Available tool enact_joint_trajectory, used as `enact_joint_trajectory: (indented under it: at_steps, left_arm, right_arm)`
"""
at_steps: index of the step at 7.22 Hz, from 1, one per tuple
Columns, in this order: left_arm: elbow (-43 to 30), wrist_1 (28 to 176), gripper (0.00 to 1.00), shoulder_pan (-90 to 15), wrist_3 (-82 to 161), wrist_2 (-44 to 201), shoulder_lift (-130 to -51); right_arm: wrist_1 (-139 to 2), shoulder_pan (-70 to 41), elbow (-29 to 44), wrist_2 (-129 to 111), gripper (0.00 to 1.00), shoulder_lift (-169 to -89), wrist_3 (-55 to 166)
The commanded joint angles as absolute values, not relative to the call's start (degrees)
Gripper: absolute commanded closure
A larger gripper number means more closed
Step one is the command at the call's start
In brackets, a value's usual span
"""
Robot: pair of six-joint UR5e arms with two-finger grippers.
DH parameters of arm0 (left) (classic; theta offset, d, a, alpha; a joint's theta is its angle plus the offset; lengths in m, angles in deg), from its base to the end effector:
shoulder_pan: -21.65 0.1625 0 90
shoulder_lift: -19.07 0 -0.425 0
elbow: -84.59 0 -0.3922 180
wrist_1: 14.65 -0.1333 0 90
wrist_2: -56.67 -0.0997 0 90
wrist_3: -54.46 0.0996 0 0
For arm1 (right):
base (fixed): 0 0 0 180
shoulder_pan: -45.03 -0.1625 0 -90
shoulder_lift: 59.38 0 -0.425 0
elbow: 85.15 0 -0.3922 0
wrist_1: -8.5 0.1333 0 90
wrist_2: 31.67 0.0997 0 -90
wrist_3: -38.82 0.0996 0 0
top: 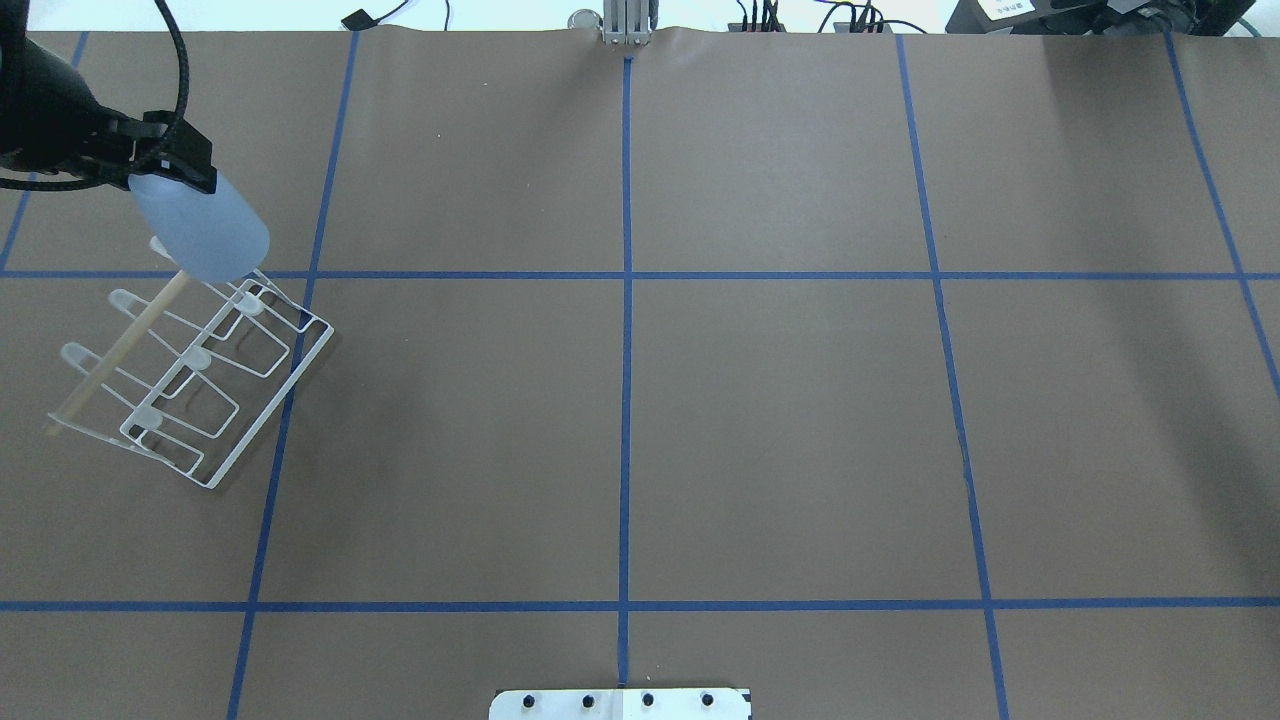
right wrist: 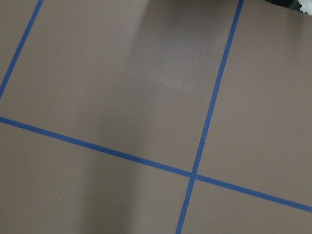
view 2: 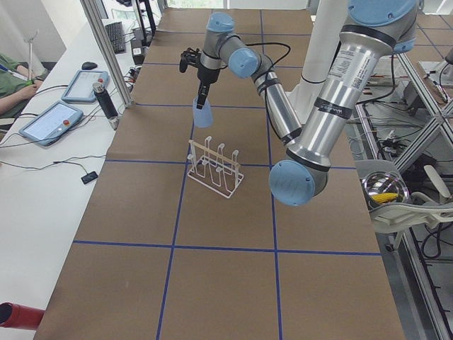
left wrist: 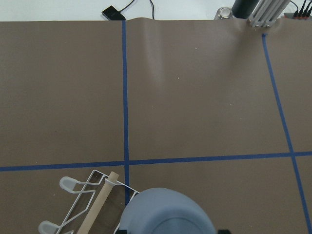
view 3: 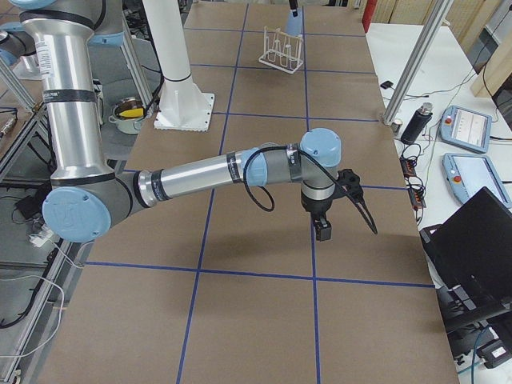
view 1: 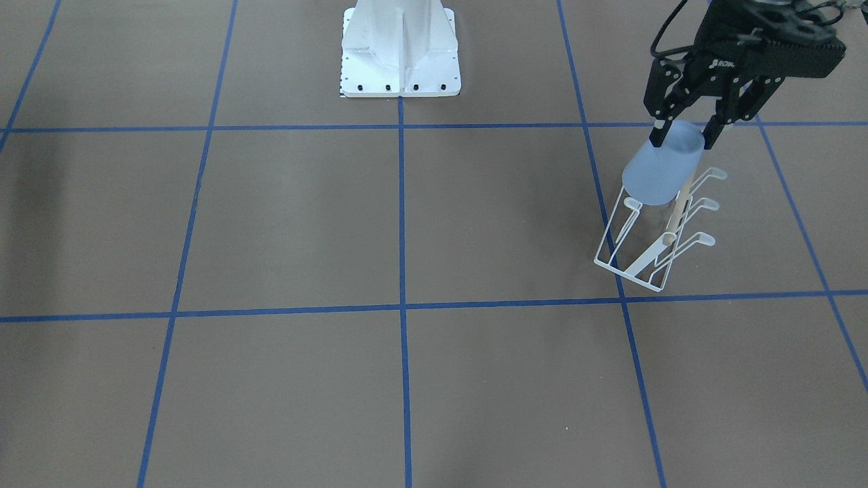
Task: Hang cup on cup holder
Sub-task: 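Carry the cup with the left gripper over the wire rack's pegs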
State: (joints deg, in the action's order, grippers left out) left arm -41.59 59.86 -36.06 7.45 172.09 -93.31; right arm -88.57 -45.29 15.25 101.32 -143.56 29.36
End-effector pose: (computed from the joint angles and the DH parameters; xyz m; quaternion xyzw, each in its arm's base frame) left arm 0.1909 -0.4716 0.2185 0.1451 0.3861 -0.0361 0.9103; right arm 0.0683 -0.5293 0.5318 0.1051 -0.3576 -0.1030 0.9222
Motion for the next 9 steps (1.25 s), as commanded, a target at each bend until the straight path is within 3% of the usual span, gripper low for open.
enact_joint_trajectory:
  at_steps: [1, 9]
  left_arm:
    - [-39.60, 60.14, 1.00, -35.56, 7.44, 171.63, -92.99]
    - [-32.59, 65.04, 1.00, -32.23, 7.35, 171.71, -92.29]
  right_arm:
    - [-89.50, -45.32, 15.48, 101.22, 0.00, -143.76, 28.98]
    - [-89.41, -45.32, 15.57, 101.75, 0.00, -144.02, 28.98]
